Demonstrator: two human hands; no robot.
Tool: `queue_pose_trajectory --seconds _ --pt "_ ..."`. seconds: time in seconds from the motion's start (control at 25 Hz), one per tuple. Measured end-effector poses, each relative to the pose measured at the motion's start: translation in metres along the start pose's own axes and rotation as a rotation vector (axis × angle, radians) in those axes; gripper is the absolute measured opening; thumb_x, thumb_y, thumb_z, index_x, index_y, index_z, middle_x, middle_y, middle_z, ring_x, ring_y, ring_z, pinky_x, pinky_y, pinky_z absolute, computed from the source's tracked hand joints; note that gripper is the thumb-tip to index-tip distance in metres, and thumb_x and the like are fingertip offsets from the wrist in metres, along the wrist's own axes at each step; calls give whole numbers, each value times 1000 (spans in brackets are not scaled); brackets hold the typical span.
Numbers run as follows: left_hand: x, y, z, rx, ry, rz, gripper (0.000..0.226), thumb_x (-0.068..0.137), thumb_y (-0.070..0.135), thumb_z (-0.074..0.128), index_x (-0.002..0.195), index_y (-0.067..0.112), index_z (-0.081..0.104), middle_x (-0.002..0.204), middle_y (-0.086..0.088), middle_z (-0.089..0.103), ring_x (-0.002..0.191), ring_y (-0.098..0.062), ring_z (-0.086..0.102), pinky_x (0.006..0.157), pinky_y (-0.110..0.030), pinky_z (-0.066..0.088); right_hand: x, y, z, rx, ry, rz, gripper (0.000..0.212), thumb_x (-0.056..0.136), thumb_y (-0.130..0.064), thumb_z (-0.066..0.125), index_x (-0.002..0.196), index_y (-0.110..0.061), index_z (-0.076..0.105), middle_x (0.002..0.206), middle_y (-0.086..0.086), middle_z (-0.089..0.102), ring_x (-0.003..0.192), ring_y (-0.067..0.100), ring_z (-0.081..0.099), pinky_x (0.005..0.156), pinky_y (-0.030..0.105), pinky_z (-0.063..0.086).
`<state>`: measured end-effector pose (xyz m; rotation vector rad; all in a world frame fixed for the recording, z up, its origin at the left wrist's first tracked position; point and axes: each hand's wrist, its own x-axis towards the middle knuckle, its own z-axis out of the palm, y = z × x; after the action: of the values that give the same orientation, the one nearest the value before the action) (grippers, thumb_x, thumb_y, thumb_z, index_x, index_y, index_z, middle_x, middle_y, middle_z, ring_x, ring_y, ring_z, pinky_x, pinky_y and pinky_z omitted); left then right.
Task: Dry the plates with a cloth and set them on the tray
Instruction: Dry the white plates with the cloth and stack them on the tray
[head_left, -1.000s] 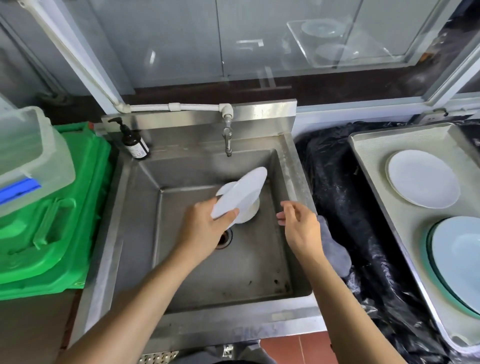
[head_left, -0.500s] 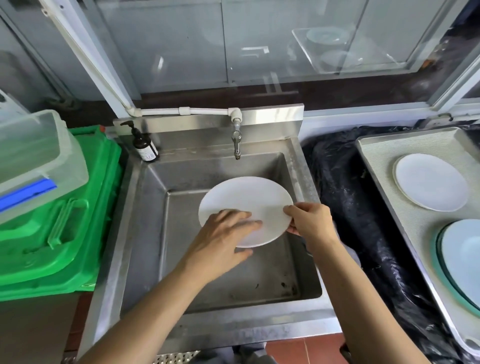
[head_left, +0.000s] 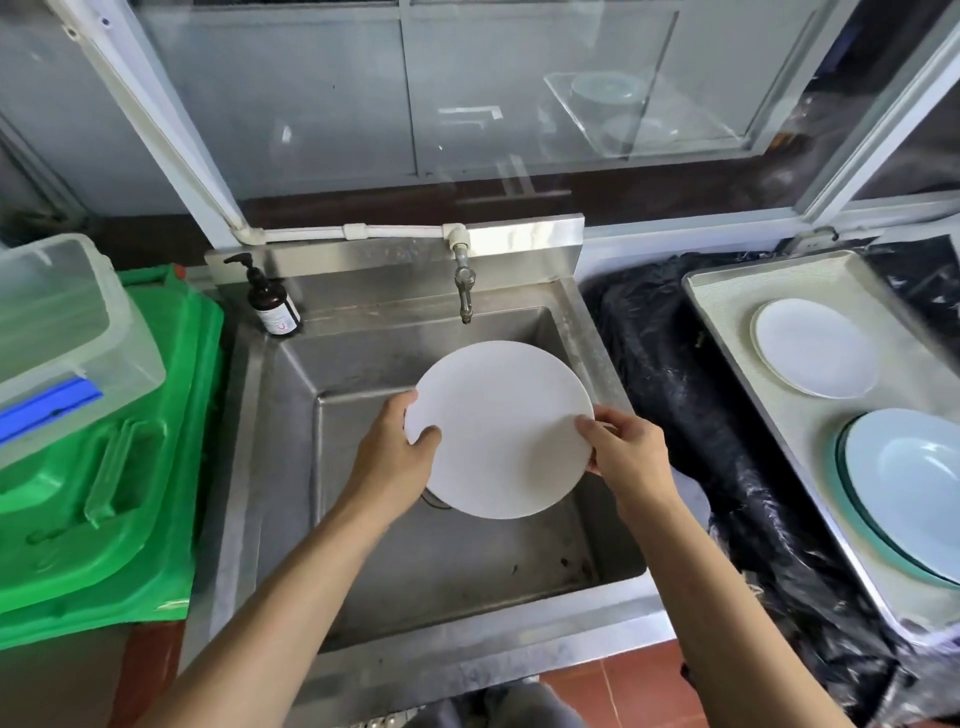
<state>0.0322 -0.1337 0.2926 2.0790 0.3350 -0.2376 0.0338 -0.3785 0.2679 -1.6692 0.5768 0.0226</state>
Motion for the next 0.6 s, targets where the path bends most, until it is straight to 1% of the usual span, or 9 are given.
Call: queue_pose_trajectory --seconds 0.08,0.12,0.2,0.24,0.32,0.36,0.44,0.52,0.6 --pt "2 5 1 -67 2 1 48 92 20 58 139 27 50 129 4 65 117 -17 59 81 -23 42 -2 3 -4 -30 34 -34 19 93 -11 68 91 -31 70 75 -8 73 65 5 68 62 30 61" --pt "2 8 2 -100 -2 8 47 90 18 58 136 26 52 125 5 67 115 -17 61 83 -25 45 -2 5 -7 -35 55 -36 19 92 -12 69 95 -31 68 78 -10 71 64 4 67 59 28 60" --pt "1 15 6 -142 -8 24 44 88 16 59 130 26 55 122 4 69 113 -17 64 94 -35 50 -3 5 -15 -5 85 1 16 90 -18 70 96 -32 66 82 -11 70 65 5 68 53 26 55" --pt "-1 20 9 -151 -15 32 44 86 17 59 129 28 55 122 4 70 112 -16 64 96 -38 50 -3 4 -19 23 91 37 12 90 -22 68 96 -33 66 86 -7 70 70 11 69 53 28 53" --pt "-3 30 16 -162 -48 47 49 85 21 59 133 28 53 125 5 68 113 -14 63 95 -36 49 0 2 -28 82 98 82 12 91 -25 63 99 -32 68 94 2 69 75 23 66 53 32 53" --pt "-4 36 22 -166 -63 54 52 85 22 59 136 27 52 126 4 67 116 -14 61 96 -35 48 4 1 -34 104 114 92 13 91 -25 61 99 -32 68 97 5 68 76 26 65 54 37 56" --pt "-4 48 34 -163 -77 60 53 88 20 60 139 26 50 129 3 65 122 -17 58 101 -37 47 10 0 -48 129 157 107 14 89 -25 59 95 -31 71 96 6 69 77 28 65 63 47 61" --pt "-6 61 51 -140 -78 65 53 90 18 60 142 26 48 131 2 63 123 -19 57 105 -41 46 18 0 -67 143 190 107 18 88 -24 59 89 -28 76 88 5 72 75 25 66 64 41 60" --pt "-8 77 73 -130 -72 73 53 91 17 61 141 27 49 127 2 63 120 -20 59 103 -43 48 30 2 -91 146 224 108 18 88 -21 60 86 -24 78 90 5 74 82 25 68 73 38 59"
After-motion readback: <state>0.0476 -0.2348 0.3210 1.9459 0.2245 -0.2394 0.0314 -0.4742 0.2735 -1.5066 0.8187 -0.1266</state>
